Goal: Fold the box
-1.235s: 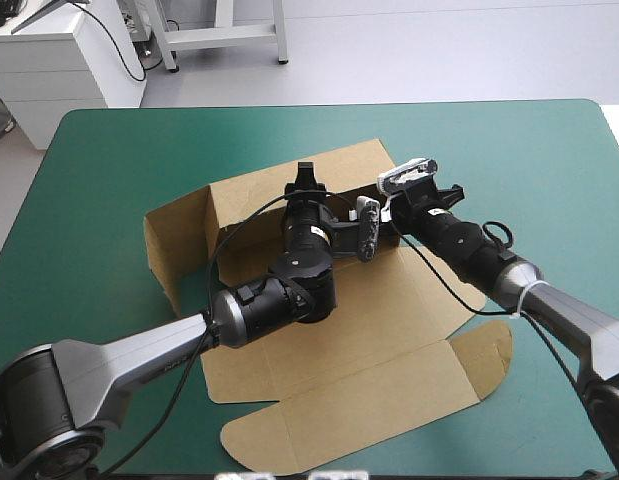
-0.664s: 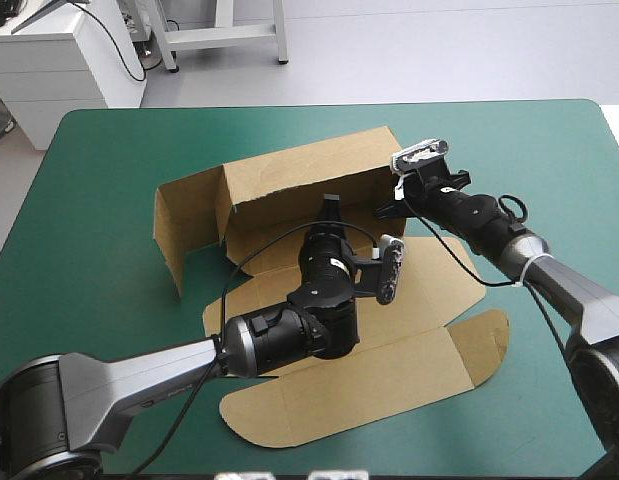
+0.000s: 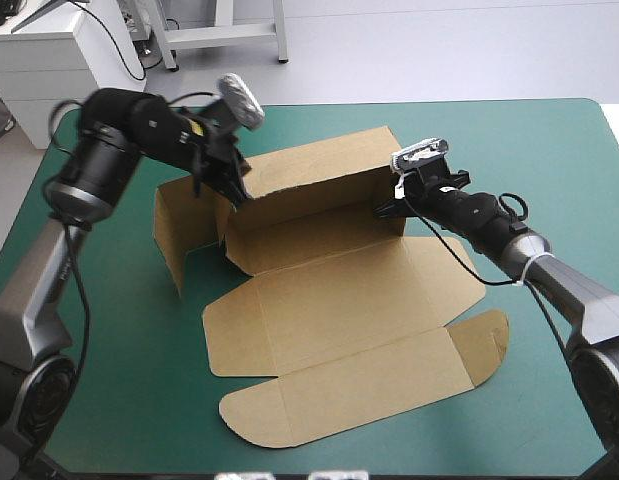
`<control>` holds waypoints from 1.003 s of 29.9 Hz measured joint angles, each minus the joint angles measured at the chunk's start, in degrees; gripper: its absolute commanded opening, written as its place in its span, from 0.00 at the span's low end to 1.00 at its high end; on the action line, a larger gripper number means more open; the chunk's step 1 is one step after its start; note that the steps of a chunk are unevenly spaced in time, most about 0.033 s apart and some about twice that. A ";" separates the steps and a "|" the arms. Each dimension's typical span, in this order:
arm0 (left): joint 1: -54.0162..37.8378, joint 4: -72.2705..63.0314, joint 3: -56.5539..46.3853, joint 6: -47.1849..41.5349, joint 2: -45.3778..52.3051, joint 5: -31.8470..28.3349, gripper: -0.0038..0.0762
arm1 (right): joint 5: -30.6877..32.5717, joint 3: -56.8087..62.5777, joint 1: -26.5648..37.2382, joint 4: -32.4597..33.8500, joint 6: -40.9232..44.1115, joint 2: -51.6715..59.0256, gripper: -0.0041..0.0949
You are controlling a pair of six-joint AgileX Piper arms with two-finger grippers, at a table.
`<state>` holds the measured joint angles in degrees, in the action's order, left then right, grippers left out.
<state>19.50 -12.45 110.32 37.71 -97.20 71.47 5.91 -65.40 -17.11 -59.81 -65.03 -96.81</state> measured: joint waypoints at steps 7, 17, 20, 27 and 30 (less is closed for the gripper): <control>-21.87 -11.80 -0.72 -4.85 0.59 0.12 0.04 | 0.62 -0.19 0.14 4.37 4.20 0.00 0.04; -35.12 -16.06 -9.70 -6.36 2.14 0.12 0.04 | 4.46 -3.19 0.21 19.00 22.21 -0.09 0.04; -36.70 -16.30 -12.61 -6.36 2.79 0.12 0.04 | 11.17 -7.79 0.39 31.39 36.20 -0.89 0.04; -39.50 -16.42 -16.85 -6.36 3.44 0.06 0.04 | 35.50 -22.10 0.40 60.69 67.29 -2.86 0.04; -39.75 -16.42 -17.03 -6.36 3.50 0.00 0.04 | 45.45 -27.19 0.51 64.52 71.34 -2.99 0.04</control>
<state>-20.25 -28.88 93.29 31.35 -93.70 71.47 51.36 -92.59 -16.60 4.70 6.31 -99.81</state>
